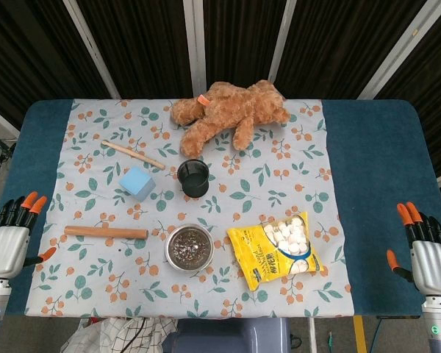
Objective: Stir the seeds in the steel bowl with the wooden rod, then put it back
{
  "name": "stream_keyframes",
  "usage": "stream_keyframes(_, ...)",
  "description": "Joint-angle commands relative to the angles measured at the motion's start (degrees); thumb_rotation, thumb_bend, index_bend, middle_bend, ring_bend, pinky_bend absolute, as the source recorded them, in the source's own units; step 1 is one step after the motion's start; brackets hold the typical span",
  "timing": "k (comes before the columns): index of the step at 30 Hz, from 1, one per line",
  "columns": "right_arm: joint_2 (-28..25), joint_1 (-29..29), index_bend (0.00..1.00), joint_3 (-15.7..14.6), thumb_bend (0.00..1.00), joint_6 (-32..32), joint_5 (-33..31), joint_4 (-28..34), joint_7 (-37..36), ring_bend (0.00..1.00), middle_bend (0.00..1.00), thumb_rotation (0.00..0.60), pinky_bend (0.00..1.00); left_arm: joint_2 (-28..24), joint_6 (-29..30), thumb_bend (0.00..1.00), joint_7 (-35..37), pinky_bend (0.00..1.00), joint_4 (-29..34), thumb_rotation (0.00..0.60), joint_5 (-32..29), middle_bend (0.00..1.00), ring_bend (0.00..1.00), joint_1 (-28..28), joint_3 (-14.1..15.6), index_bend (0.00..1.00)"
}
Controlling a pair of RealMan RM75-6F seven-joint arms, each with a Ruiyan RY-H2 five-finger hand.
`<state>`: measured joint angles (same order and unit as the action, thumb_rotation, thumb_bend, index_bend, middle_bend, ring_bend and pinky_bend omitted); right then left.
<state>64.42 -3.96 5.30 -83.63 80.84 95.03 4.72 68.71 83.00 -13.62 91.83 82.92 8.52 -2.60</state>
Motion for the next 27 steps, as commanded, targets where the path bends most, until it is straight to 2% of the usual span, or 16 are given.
stream_keyframes(1,0.0,0.0,0.00,0.0,0.42,0.0,0.0,0.0,0.0,0.00,0.00,0.600,0.00,-0.1,-0.3,0.10,-0.2,0.00,0.0,0.600,-0.2,0.00,0.00,0.0,0.0,0.00)
stream_keyframes(27,-0.1,0.0,0.00,-0.2,0.42,0.0,0.4,-0.2,-0.3,0.00,0.00,0.600,0.00,-0.1,-1.5,0.10,-2.0,0.00,1.1,0.600,-1.7,0.00,0.00,0.2,-0.2,0.00)
